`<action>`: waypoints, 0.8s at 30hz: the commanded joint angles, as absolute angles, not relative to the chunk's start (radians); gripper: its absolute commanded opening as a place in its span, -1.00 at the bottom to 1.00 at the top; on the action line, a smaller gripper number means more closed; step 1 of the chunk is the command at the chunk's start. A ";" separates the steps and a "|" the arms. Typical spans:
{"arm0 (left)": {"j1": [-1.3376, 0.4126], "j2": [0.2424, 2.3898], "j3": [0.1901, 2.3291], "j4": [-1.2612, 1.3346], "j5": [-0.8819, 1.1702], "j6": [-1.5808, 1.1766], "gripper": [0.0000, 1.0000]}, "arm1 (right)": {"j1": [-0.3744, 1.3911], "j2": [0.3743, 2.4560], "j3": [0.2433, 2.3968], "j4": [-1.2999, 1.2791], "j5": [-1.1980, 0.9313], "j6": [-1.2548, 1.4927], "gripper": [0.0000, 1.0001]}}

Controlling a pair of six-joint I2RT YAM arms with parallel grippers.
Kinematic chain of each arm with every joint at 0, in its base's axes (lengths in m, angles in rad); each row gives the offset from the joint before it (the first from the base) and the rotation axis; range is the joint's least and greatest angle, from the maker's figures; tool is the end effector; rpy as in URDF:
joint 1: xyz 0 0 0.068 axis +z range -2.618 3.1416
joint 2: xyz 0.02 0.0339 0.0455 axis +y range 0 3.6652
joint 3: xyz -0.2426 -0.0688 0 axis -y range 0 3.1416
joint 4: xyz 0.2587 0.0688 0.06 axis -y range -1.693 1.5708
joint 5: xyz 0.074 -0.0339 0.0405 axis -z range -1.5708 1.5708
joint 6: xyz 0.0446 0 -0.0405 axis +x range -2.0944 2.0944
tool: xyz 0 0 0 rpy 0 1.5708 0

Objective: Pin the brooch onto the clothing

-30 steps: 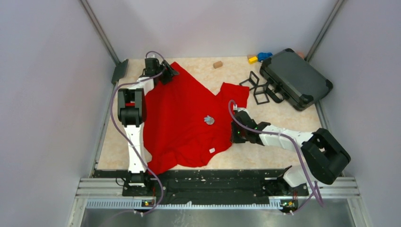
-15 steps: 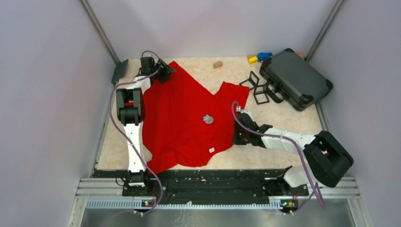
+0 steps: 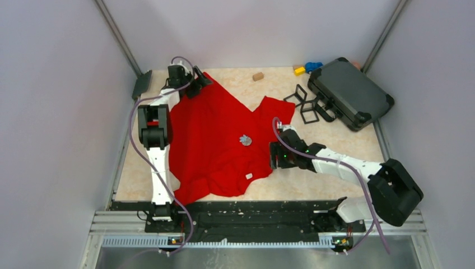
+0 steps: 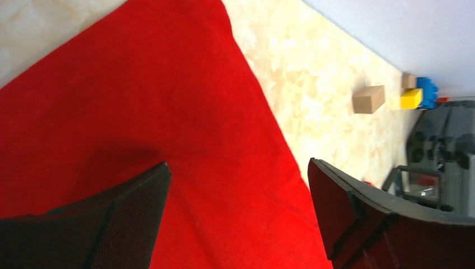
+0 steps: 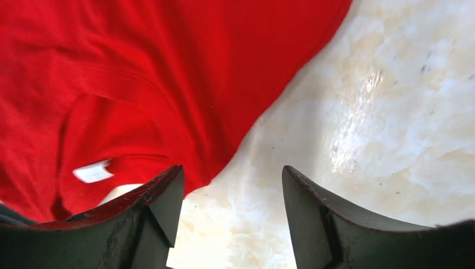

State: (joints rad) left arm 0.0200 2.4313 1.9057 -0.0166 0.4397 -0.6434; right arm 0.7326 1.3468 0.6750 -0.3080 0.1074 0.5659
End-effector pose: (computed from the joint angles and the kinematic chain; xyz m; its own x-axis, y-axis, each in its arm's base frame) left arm 0.5560 -0.0079 0.1348 -0.6206 -0.5554 -0.5535 -0.0323 0.7235 -0.6896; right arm 0.2053 0.1783 0.1377 -0.8538 -0.0511 -0.5180 -0.1928 0.9554 0.2236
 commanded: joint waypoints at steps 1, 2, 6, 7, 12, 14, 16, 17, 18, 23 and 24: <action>0.005 2.230 1.812 -0.057 0.342 -0.518 0.96 | 0.727 1.261 0.793 -0.354 0.116 0.460 0.37; -0.018 2.189 1.785 -0.056 0.323 -0.503 0.96 | 0.706 1.251 0.804 -0.358 0.110 0.448 0.39; -0.040 2.000 1.640 -0.027 0.270 -0.468 0.96 | 0.586 1.208 0.815 -0.325 0.024 0.404 0.43; -0.040 1.951 1.590 -0.013 0.262 -0.469 0.96 | 0.545 1.201 0.813 -0.318 -0.007 0.394 0.43; -0.042 1.674 1.325 -0.021 0.092 -0.454 0.96 | 0.360 1.161 0.794 -0.316 -0.078 0.352 0.45; -0.042 1.568 1.244 -0.087 -0.029 -0.443 0.96 | 0.303 1.133 0.779 -0.341 -0.060 0.344 0.47; -0.041 1.451 1.159 -0.135 -0.118 -0.445 0.96 | 0.240 1.086 0.757 -0.359 -0.054 0.347 0.49; -0.042 1.396 1.122 -0.167 -0.142 -0.453 0.96 | 0.212 1.054 0.746 -0.364 -0.051 0.352 0.51; -0.043 1.338 1.092 -0.197 -0.157 -0.461 0.96 | 0.185 1.009 0.734 -0.369 -0.040 0.355 0.53; -0.056 1.097 1.064 -0.444 -0.198 -0.464 0.96 | 0.155 0.864 0.754 -0.409 0.123 0.323 0.59; -0.058 1.060 1.076 -0.496 -0.195 -0.449 0.96 | 0.154 0.844 0.761 -0.411 0.157 0.311 0.59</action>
State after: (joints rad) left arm -0.0467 1.2034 1.0561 -0.2951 -0.1238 -0.4709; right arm 0.1581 0.9306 0.7269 -0.3958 0.0311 0.3576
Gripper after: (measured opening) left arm 0.982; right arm 0.794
